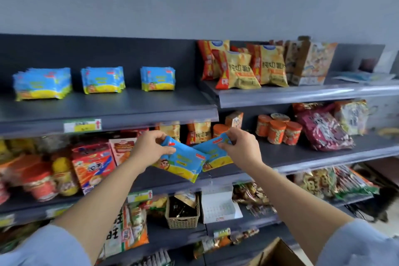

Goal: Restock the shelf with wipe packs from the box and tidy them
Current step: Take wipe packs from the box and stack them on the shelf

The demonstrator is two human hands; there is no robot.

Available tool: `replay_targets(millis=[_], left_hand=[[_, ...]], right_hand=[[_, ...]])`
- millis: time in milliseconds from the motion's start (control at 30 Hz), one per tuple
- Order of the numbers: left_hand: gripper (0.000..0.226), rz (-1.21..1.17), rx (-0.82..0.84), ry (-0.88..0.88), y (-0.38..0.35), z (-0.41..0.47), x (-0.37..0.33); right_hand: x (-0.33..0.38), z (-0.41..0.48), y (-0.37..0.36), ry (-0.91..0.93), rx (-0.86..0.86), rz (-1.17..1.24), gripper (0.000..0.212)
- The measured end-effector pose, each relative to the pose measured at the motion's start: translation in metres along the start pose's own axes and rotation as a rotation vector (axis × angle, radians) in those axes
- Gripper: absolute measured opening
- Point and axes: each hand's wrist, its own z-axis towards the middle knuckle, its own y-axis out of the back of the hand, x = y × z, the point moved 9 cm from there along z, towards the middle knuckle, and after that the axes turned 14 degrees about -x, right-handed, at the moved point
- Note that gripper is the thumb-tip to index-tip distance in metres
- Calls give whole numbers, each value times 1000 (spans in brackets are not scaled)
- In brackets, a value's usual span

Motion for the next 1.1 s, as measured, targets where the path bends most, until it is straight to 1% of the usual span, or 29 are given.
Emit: replay_targets(millis=[233, 367, 567, 867, 967, 1100], left_hand=[[18, -74, -78, 26, 99, 34, 15], [17, -156, -97, 35, 146, 48, 21], [16, -246, -120, 100, 202, 72, 48], [16, -443, -170, 191, 240, 107, 77], [17, -451, -190, 214, 246, 123, 88], [18, -456, -215, 240, 248, 149, 100]], right_hand=[[97, 23, -21, 99, -54, 125, 18], [140, 35, -35, 92, -77, 244, 15], [189, 55, -61, 65, -133, 339, 17], [234, 81, -121, -35, -100, 451, 20], [246, 95, -144, -39, -71, 459, 16], [256, 119, -180, -55, -46, 484, 17]])
